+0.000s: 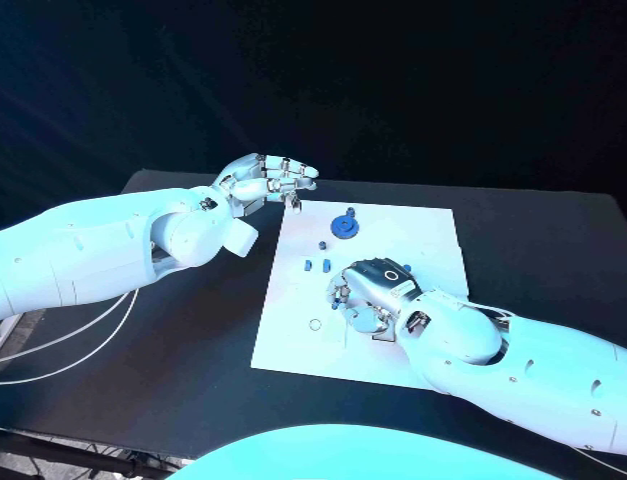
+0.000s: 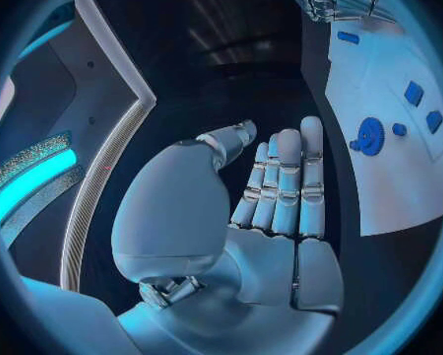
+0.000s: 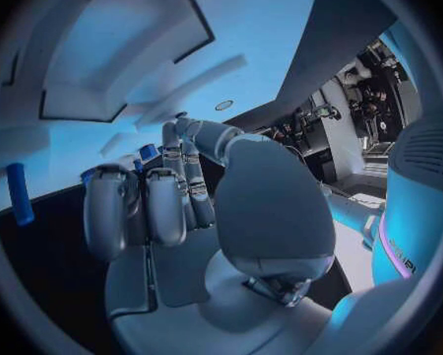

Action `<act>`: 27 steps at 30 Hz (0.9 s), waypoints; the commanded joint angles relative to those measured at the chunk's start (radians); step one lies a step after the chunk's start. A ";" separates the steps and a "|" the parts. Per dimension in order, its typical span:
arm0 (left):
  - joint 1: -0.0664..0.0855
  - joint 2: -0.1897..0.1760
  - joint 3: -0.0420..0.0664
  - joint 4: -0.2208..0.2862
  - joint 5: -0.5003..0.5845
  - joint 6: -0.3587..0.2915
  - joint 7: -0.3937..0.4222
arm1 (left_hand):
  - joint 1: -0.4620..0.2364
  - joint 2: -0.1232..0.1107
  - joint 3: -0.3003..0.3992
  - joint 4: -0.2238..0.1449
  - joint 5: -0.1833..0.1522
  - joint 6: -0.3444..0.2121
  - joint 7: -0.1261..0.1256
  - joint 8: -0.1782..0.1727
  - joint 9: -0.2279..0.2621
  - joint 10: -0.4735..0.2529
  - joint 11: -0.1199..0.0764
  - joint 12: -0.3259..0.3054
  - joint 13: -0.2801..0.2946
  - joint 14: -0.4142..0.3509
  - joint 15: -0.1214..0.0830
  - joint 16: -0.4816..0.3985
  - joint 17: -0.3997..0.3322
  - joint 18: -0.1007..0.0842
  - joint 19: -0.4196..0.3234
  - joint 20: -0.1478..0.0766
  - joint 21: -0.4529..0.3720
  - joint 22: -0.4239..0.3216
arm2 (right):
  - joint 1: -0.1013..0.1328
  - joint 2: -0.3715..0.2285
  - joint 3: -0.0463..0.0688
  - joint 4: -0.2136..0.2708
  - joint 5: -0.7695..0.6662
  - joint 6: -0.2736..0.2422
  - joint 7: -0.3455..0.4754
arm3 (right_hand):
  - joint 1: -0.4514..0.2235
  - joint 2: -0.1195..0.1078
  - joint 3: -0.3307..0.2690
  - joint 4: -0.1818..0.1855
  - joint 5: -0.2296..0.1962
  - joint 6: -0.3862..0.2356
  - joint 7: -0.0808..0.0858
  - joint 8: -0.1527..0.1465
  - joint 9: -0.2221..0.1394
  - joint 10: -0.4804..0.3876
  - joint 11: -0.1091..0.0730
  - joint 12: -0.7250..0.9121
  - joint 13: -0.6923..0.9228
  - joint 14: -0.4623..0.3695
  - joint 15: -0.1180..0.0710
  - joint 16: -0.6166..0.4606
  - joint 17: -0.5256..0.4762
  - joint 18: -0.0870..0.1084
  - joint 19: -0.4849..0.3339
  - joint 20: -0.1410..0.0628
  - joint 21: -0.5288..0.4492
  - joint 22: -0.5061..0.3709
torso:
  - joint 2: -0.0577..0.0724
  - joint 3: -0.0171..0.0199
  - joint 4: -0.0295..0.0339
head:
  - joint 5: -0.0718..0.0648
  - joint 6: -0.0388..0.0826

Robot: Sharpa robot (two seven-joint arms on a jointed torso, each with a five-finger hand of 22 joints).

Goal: Assemble the parts on the task board

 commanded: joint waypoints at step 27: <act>0.002 -0.002 0.001 0.002 -0.002 0.023 0.001 | 0.006 0.004 -0.009 0.001 0.003 -0.007 0.003 -0.002 -0.001 -0.009 0.000 0.000 -0.001 -0.005 0.007 -0.005 -0.002 0.007 0.005 0.005 -0.007 -0.004 | -0.001 0.013 -0.008 -0.017 0.019 0.112 0.014 | -0.095 -0.036 -0.083 0.060 -0.123 -0.084 0.023 -0.057 -0.012 -0.053 0.008 -0.081 -0.019 0.031 0.023 -0.019 -0.036 -0.003 -0.020 0.019 -0.085 0.169 | -0.001 -0.0001 -0.0005 | 0.004 -0.005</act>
